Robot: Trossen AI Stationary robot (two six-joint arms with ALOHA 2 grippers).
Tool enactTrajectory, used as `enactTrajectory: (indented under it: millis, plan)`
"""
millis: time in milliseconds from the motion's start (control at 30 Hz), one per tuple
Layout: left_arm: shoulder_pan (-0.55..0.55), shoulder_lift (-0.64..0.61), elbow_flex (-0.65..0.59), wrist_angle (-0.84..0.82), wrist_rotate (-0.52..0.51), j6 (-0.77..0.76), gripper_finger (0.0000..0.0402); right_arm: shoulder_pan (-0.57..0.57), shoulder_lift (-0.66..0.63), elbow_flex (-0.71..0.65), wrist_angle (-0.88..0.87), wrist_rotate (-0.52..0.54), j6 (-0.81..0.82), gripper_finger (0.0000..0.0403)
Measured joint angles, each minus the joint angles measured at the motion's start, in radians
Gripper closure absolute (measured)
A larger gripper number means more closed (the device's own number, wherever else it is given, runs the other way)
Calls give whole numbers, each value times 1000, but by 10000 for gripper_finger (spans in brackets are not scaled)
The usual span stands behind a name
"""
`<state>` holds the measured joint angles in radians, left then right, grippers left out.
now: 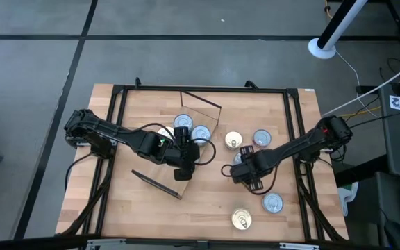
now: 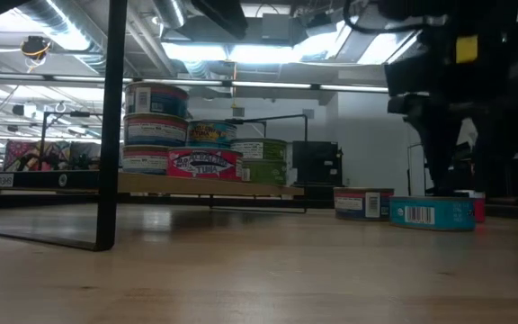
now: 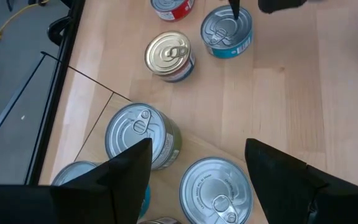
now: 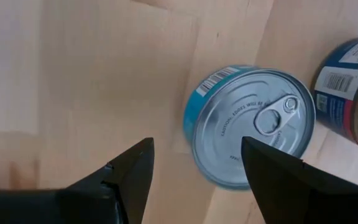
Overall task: Stack canned seafood by type on shelf
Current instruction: Stack the light blue tuna can on top of the light blue tuna can on the shelf
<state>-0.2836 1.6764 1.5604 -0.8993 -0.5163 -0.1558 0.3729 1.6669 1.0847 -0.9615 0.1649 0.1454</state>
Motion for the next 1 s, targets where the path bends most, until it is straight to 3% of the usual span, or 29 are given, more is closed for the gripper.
enactTrajectory:
  millis: [567,1000]
  plan:
    - [0,0,0,-1,0,0,149,0,108,3,-2,24,-1,169]
    - [0,0,0,-2,0,2,149,-1,109,3,-3,23,-1,293]
